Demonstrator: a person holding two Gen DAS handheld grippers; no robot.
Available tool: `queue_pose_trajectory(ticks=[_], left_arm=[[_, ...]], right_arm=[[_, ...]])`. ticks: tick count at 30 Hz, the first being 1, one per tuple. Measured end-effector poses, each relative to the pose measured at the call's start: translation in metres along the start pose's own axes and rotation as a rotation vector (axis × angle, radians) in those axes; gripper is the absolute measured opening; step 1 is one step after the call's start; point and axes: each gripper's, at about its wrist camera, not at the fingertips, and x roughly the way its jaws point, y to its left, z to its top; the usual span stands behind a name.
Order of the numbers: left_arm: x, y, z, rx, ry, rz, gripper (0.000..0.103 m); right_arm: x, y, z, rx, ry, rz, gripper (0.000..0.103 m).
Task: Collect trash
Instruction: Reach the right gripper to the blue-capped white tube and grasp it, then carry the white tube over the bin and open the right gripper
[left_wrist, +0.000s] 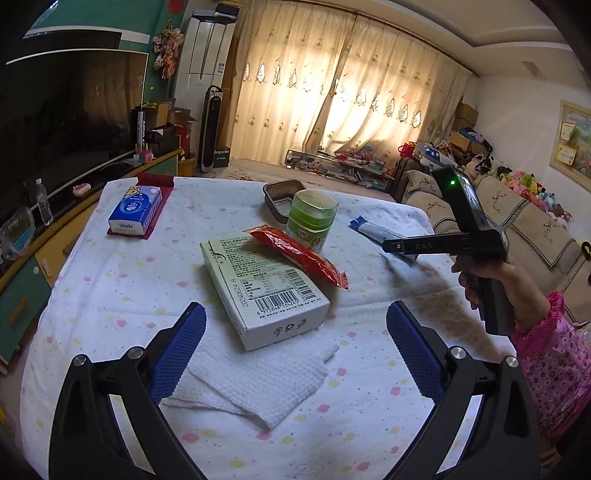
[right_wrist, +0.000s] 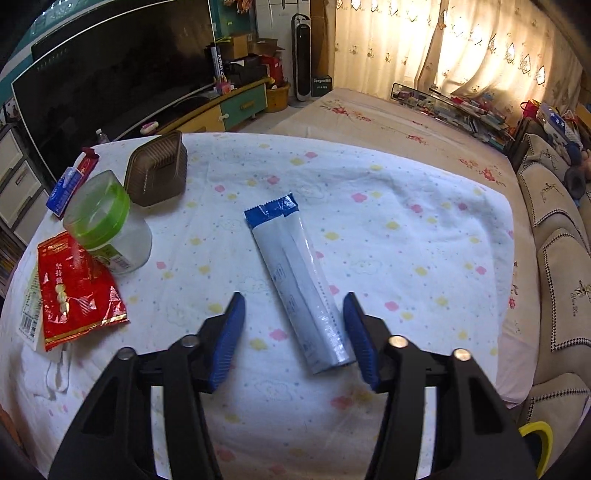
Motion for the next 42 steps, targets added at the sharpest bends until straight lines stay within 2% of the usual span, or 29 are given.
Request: queue_pose_trajectory(ticks=[1,2,6,13,21,28,35,42], left_arm=[[0.001,0.001,0.0,-0.003,0.001,0.0,0.097],[0.001,0.001,0.0,-0.005,0.002,0.0,0.097],[0.001,-0.003,-0.003,0.008,0.007,0.007,0.097],[0.001,-0.008,-0.004,0.029,0.003,0.016,0.097],[0.001,-0.007,-0.005,0.023,-0.001,0.014,0.097],[0.0,-0.008,-0.006,0.024,-0.004,0.012,0.097],[0.002,-0.009,-0.006,0.025,0.005,0.013,0.097],[0.004,-0.01,-0.007,0.036,0.007,0.027,0.097]], right_arm=[[0.002,0.0,0.0,0.005,0.01,0.003,0.035],[0.003,0.0,-0.001,0.011,0.019,-0.001,0.027],[-0.004,0.002,-0.01,0.031,0.009,0.007,0.019],[-0.052,0.008,-0.039,0.056,-0.053,0.039,0.018],[-0.112,-0.01,-0.099,0.135,-0.119,0.035,0.018],[-0.146,-0.072,-0.17,0.315,-0.137,-0.102,0.021],[-0.147,-0.148,-0.246,0.552,-0.079,-0.24,0.022],[-0.135,-0.183,-0.279,0.639,-0.032,-0.311,0.024]])
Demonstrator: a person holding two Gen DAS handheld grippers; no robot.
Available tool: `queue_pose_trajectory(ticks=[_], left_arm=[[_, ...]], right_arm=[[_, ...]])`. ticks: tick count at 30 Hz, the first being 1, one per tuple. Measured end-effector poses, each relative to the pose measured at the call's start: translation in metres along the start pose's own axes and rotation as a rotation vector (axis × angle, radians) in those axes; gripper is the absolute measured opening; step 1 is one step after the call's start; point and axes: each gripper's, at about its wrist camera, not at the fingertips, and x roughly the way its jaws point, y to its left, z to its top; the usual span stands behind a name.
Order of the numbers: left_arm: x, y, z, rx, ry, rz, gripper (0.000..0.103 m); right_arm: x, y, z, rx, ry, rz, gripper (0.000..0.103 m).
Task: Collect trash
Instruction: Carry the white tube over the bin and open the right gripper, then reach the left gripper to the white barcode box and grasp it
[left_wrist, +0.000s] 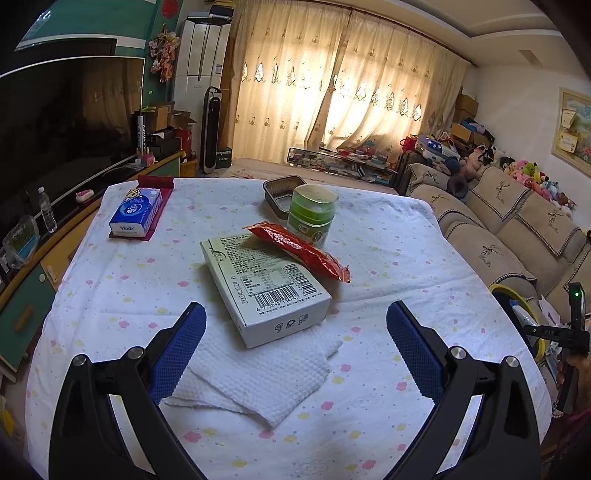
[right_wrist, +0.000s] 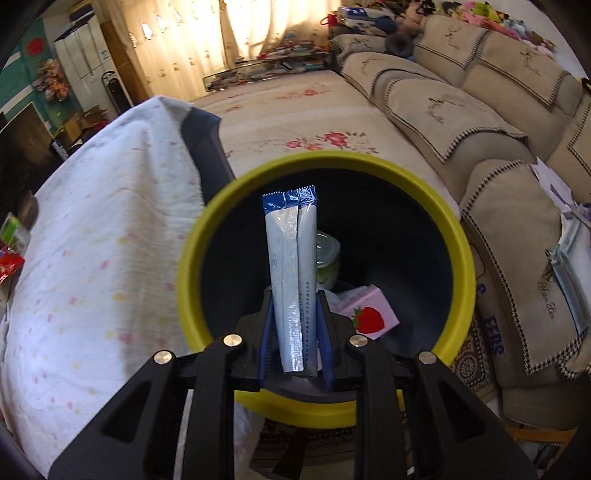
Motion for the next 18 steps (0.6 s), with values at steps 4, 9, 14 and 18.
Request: queue_pose_trajectory(ticks=[4,9,14,18], left_arm=[[0.002,0.001,0.0,-0.005,0.008,0.002,0.097],[0.003,0.001,0.0,-0.004,0.009,0.003,0.097],[0.007,0.004,-0.001,-0.005,0.021,0.02,0.097],[0.013,0.004,-0.002,-0.003,0.046,0.041,0.097]], right_arm=[[0.008,-0.008,-0.003,0.02,0.016,-0.007,0.028],[0.004,-0.013,-0.001,0.048,0.0,-0.012,0.046],[-0.005,-0.008,0.0,0.051,-0.022,-0.002,0.046],[-0.006,-0.003,0.001,0.035,-0.03,0.003,0.046]])
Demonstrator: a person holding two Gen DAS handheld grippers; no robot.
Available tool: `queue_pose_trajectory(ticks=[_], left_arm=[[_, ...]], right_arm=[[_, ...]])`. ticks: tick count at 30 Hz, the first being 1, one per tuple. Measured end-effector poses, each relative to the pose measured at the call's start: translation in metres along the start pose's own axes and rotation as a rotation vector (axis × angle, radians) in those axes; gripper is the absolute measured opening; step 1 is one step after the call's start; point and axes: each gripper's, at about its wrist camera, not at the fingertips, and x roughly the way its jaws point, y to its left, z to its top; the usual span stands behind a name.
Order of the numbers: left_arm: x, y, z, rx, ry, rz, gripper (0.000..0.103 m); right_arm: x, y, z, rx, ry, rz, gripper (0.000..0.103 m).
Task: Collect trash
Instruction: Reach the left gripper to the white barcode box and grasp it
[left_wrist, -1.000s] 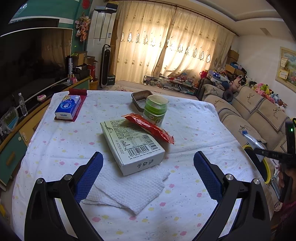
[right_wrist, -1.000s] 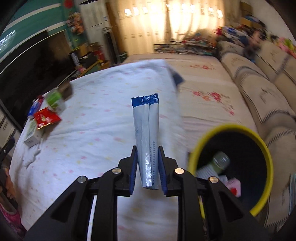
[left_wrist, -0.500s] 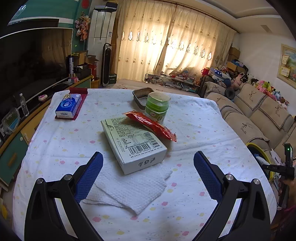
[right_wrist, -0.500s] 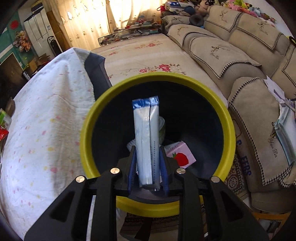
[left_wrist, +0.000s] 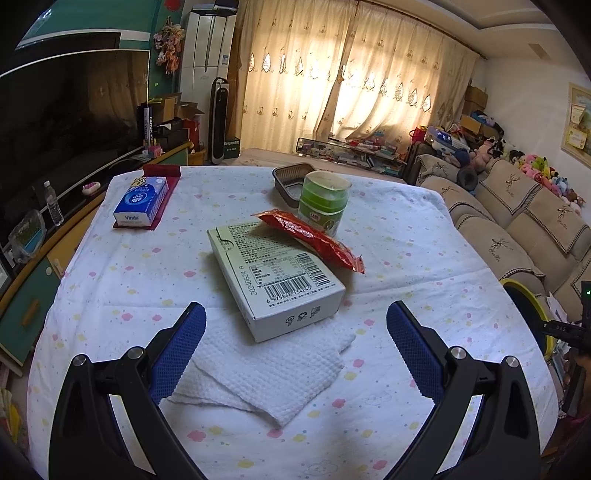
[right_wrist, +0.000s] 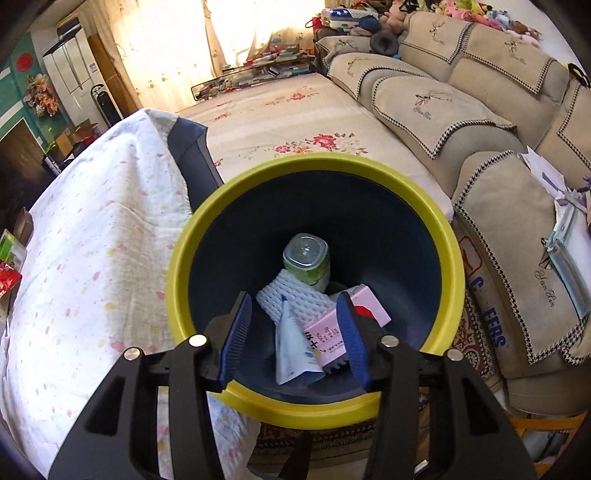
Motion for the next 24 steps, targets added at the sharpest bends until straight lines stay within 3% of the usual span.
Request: queue_pose_trajectory(ticks=[3,8,12,15,24], left_arm=[[0.006,-0.006,0.0,0.013,0.026,-0.005,0.097],[0.023,-0.021,0.01,0.018,0.108,0.065,0.097],[0.045,-0.018,0.022,-0.044,0.197,0.135,0.097],[0.059,-0.009,0.026,-0.106,0.234,0.14,0.097],[0.09,0.006,0.036,-0.17,0.277,0.17,0.097]], right_arm=[[0.002,0.003,0.0,0.001,0.007,0.019,0.047],[0.005,0.005,-0.001,-0.006,0.011,0.035,0.047],[0.006,0.002,-0.002,-0.002,0.013,0.05,0.047],[0.006,-0.001,-0.004,0.005,0.013,0.057,0.048],[0.011,-0.008,-0.006,0.016,0.028,0.064,0.048]])
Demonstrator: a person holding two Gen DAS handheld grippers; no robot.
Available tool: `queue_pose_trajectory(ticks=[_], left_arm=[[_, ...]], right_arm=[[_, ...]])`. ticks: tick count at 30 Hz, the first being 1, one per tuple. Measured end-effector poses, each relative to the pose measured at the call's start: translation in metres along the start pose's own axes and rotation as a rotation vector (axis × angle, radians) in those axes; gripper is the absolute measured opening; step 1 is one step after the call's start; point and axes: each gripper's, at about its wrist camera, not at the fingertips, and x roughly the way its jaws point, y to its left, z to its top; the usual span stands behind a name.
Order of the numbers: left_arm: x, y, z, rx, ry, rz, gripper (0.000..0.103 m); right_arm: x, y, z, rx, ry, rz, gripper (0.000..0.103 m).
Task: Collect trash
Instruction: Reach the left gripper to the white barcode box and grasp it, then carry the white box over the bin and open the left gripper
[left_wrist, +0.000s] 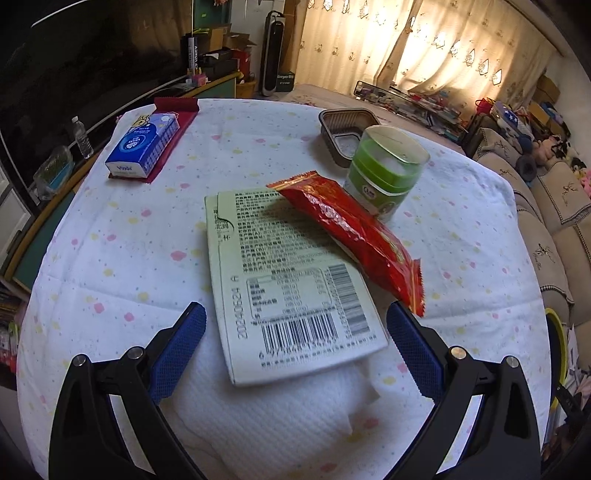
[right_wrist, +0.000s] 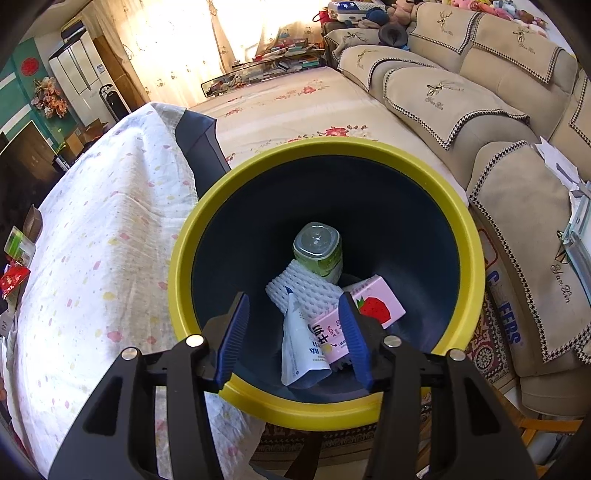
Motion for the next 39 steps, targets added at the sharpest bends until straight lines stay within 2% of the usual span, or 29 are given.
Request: queue_pose_trajectory(ticks=[3,7,10,15,20,32,39], left_arm=[[0.008,-0.002,0.006,0.008,0.027,0.023,0.097],[0.02,-0.001,0.013,0.01,0.053,0.04,0.09],[0.022,0.0,0.016,0.015,0.048,0.054,0.078],[0.012,0.008,0.018,-0.004,0.036,0.032,0.076],[-0.012,0.015,0.016,-0.002,0.004,0.022,0.074],[-0.095,0.028,-0.019,0.052,-0.109,0.014,0.074],[-0.149,0.008,-0.035,0.139,-0.157,-0.06,0.074]], right_arm=[[0.002,0.001,-0.001,-0.002,0.005,0.004,0.048],[0.004,0.002,-0.002,-0.009,0.013,0.006,0.048],[0.005,0.003,-0.002,-0.011,0.018,0.007,0.048],[0.005,0.003,-0.002,-0.015,0.018,0.01,0.048],[0.004,0.006,-0.001,-0.02,0.017,0.018,0.048],[-0.004,0.012,0.0,-0.038,0.007,0.035,0.048],[-0.014,0.015,0.0,-0.042,-0.009,0.043,0.048]])
